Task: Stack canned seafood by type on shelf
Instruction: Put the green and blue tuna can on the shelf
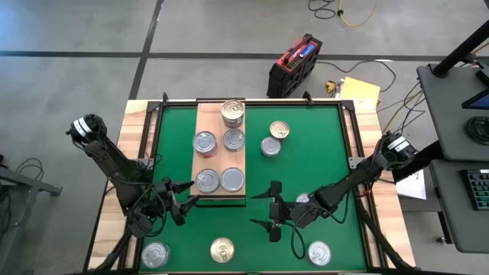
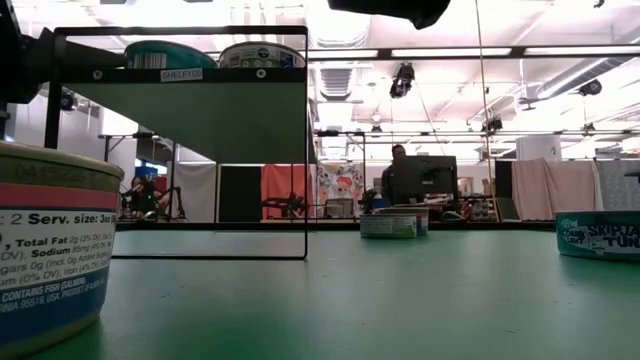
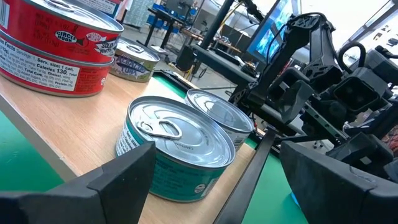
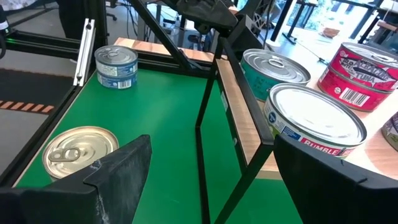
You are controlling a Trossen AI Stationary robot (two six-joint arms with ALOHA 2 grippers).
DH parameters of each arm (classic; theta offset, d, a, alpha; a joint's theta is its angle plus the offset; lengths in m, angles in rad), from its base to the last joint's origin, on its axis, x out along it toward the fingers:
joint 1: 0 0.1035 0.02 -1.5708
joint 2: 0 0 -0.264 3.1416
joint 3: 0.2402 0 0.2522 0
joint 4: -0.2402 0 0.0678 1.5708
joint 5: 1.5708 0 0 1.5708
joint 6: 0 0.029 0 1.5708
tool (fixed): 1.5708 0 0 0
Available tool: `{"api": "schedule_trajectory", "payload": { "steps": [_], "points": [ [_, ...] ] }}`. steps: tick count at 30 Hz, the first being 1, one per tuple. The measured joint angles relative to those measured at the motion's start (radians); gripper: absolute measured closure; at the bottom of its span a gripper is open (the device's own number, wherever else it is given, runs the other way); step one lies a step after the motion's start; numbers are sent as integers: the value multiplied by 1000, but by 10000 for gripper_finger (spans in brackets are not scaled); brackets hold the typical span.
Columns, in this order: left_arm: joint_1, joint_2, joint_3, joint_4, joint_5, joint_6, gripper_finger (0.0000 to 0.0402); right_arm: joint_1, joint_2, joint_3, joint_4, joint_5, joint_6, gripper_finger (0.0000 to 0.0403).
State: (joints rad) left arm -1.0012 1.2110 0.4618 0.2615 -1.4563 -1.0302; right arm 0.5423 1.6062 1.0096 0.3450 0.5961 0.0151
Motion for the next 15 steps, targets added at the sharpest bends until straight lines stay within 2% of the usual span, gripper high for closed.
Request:
{"api": "schedule_trajectory", "payload": {
  "steps": [15],
  "points": [
    [0,0,0,1,0,0,74,0,0,0,0,0,11,74]
  ]
}}
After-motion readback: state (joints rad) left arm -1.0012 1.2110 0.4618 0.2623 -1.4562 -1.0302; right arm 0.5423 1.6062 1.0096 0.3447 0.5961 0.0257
